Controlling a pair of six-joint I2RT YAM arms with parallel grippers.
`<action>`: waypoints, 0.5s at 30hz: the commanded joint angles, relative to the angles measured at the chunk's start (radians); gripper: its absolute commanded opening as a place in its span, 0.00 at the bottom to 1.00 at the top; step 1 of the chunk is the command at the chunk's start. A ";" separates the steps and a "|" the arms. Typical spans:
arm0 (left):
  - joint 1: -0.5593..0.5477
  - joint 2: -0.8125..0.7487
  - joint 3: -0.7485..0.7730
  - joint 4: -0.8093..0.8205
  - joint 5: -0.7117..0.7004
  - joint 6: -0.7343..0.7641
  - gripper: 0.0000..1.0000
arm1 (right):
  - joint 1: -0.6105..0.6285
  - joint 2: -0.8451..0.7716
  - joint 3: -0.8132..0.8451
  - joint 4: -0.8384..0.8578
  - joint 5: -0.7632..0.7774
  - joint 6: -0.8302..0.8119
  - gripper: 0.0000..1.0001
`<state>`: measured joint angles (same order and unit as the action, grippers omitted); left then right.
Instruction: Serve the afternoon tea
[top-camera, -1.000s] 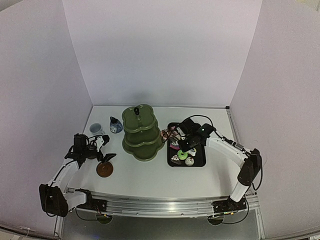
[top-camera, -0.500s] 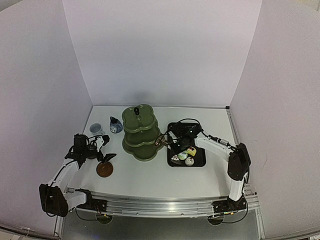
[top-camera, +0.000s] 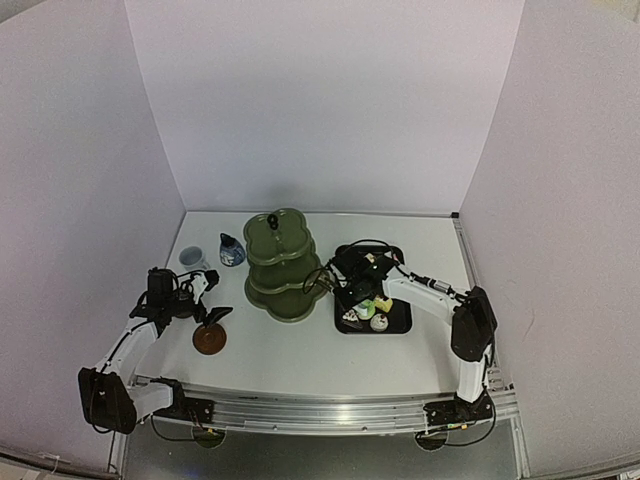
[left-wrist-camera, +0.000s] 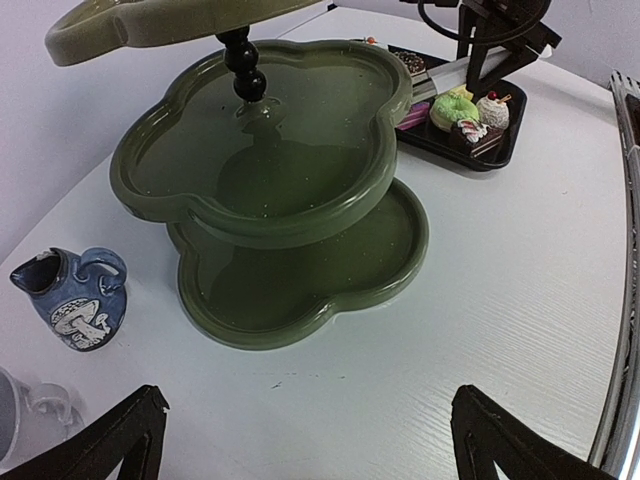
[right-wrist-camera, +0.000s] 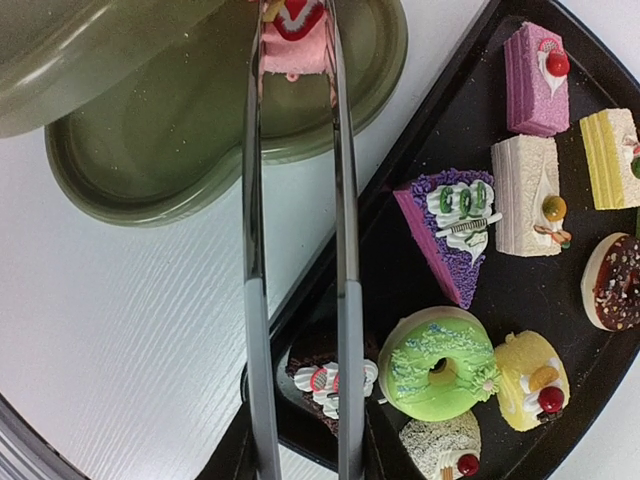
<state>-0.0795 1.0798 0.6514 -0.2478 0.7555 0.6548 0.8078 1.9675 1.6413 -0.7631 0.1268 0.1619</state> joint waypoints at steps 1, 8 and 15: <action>-0.003 -0.023 -0.002 0.026 -0.006 0.003 1.00 | 0.007 0.015 0.042 0.033 0.028 -0.004 0.30; -0.003 -0.022 -0.002 0.022 -0.008 0.006 1.00 | 0.007 -0.033 0.020 0.031 0.017 0.001 0.40; -0.002 -0.021 0.002 0.016 -0.008 0.012 1.00 | 0.007 -0.110 -0.019 -0.006 0.031 0.004 0.41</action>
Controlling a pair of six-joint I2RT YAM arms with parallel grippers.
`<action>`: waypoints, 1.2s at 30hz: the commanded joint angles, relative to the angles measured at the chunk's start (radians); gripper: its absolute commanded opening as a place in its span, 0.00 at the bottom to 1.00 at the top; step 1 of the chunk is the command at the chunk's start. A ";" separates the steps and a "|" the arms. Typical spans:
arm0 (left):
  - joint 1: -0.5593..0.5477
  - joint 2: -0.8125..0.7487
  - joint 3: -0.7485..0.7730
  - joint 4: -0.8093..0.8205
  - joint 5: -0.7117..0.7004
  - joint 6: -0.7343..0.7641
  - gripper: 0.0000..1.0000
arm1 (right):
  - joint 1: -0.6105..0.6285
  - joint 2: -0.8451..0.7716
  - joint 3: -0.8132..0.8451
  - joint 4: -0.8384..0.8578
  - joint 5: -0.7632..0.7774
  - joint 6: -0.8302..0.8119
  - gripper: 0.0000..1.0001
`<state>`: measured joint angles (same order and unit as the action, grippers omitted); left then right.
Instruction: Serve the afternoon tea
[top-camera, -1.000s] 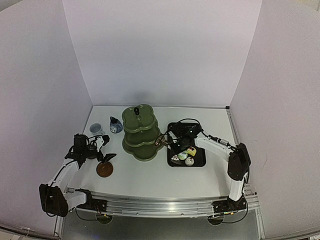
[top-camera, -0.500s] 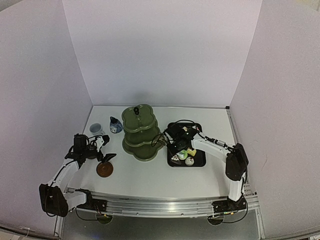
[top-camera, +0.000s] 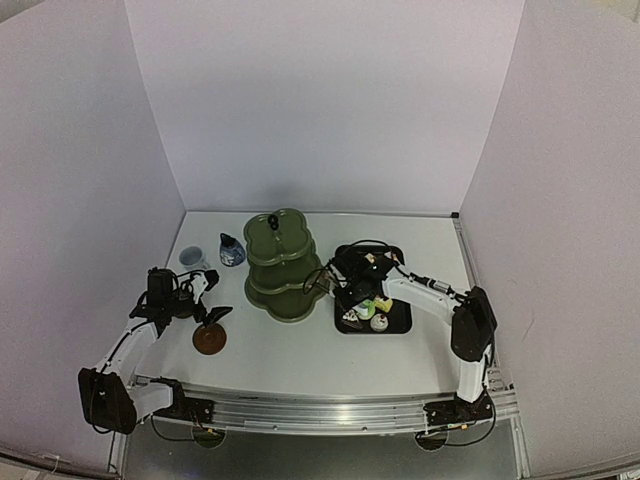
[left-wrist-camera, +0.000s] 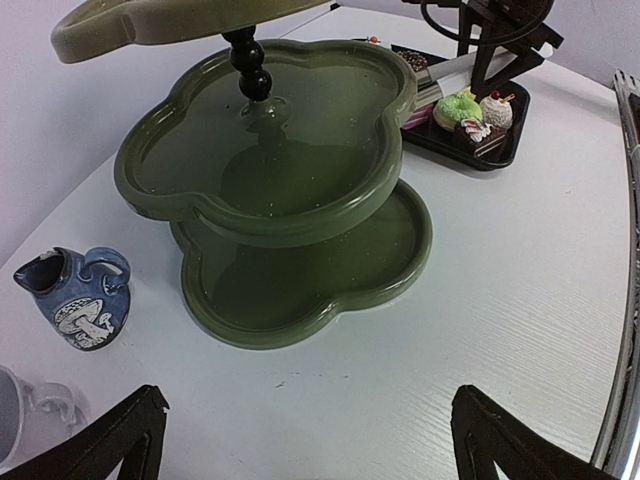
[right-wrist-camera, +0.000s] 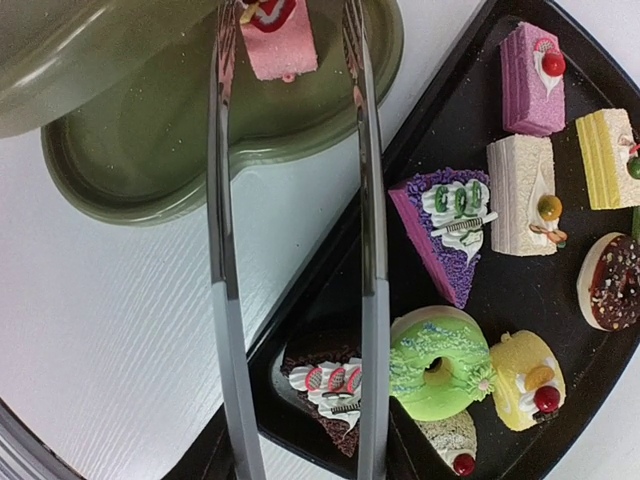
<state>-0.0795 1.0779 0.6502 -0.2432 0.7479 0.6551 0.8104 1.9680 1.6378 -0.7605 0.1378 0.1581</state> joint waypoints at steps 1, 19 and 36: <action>-0.003 -0.019 0.003 0.008 -0.001 0.014 1.00 | 0.005 -0.125 -0.023 -0.018 0.022 0.008 0.41; -0.003 -0.016 0.001 -0.003 0.006 0.023 1.00 | -0.003 -0.381 -0.184 -0.272 0.112 0.120 0.39; -0.003 0.011 0.008 0.031 0.039 0.026 1.00 | -0.002 -0.526 -0.246 -0.509 -0.041 0.428 0.37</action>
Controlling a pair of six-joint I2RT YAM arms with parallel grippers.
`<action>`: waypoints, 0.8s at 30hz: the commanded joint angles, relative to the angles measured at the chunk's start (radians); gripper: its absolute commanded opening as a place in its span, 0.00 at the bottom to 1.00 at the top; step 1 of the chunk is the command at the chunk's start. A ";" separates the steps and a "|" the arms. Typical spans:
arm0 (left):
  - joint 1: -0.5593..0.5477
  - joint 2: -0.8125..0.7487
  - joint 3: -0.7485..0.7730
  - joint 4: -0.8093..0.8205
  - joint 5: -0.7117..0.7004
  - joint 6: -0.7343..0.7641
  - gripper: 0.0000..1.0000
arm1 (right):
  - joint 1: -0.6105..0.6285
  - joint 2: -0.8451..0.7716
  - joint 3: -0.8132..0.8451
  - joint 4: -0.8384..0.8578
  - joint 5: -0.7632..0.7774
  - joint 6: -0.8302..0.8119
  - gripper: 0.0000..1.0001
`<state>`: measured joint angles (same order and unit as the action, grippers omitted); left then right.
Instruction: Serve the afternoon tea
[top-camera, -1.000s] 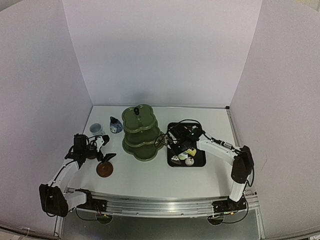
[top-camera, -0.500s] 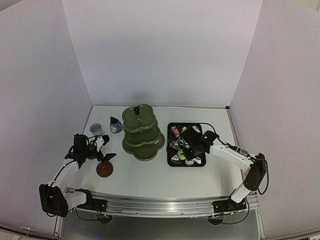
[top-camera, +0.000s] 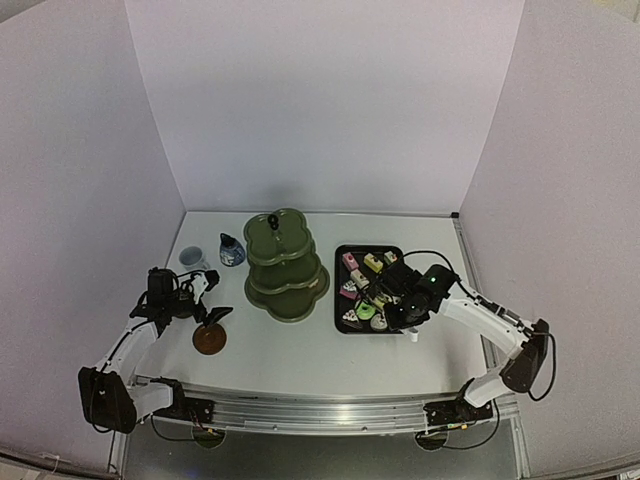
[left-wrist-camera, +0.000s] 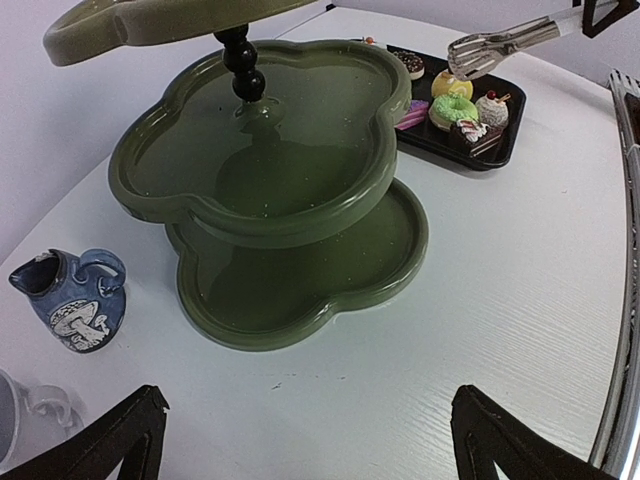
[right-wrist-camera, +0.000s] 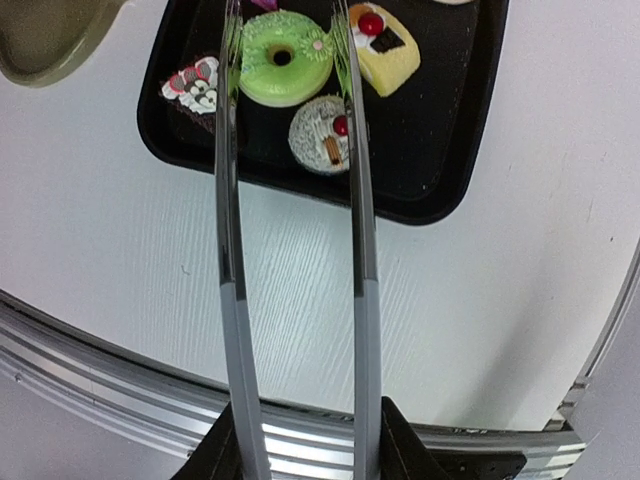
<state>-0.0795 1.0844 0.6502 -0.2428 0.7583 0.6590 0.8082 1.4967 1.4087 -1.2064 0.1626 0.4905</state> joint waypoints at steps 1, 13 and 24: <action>-0.002 0.005 0.008 0.031 0.029 0.022 1.00 | 0.000 -0.055 -0.020 -0.064 -0.077 0.103 0.36; -0.003 -0.001 0.000 0.032 0.036 0.023 1.00 | -0.020 0.074 -0.009 -0.050 -0.097 0.145 0.34; -0.003 -0.014 -0.012 0.039 0.030 0.027 1.00 | -0.104 0.030 -0.057 0.087 -0.167 0.152 0.33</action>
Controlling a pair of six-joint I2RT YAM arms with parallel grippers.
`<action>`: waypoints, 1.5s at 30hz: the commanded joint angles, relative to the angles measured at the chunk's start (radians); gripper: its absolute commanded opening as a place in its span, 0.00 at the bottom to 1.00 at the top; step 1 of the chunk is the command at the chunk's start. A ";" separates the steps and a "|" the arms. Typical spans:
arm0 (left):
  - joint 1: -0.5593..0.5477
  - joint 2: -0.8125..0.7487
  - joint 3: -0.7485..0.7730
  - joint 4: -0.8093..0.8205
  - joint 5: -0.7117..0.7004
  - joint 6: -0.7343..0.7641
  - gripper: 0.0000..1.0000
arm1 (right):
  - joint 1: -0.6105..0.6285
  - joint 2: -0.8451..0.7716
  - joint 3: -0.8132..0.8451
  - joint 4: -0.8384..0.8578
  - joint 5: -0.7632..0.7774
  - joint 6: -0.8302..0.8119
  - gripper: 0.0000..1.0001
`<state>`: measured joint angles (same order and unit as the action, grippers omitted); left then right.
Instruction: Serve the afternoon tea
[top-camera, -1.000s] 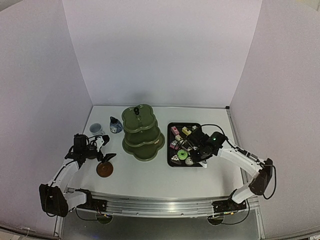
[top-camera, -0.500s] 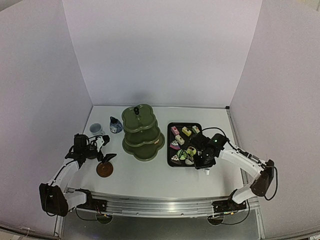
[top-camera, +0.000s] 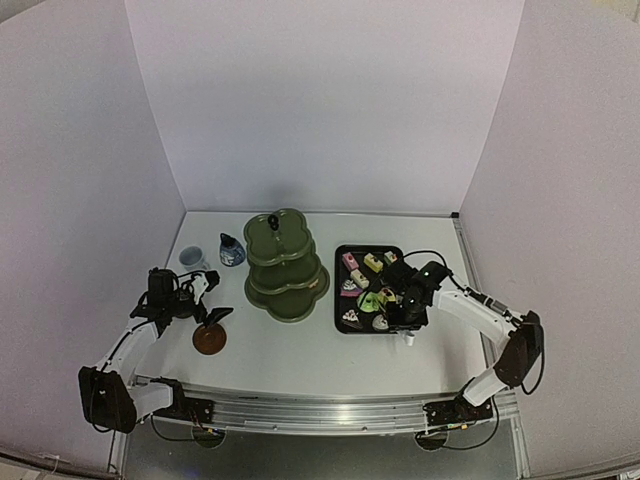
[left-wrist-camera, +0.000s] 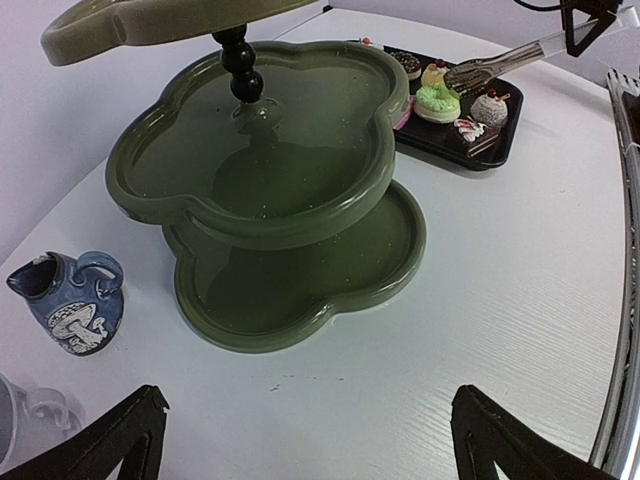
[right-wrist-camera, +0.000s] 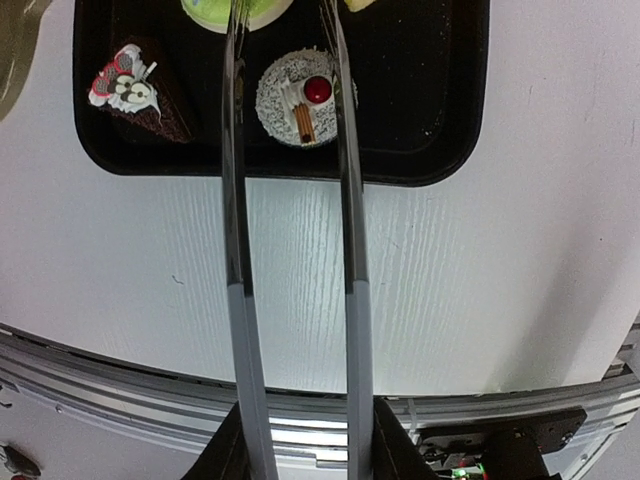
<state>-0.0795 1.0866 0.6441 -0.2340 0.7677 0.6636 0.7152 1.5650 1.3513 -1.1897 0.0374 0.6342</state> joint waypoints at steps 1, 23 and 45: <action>-0.002 -0.016 -0.007 0.030 0.020 0.023 1.00 | -0.013 -0.034 -0.002 0.073 -0.055 0.005 0.34; -0.002 -0.019 -0.006 0.022 0.020 0.034 1.00 | -0.115 -0.057 -0.019 0.169 -0.122 -0.019 0.38; -0.003 -0.014 0.001 0.018 0.013 0.039 1.00 | -0.125 0.060 -0.022 0.170 -0.114 -0.072 0.29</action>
<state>-0.0795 1.0866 0.6392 -0.2344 0.7666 0.6838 0.5941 1.5990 1.3254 -1.0329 -0.0760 0.5838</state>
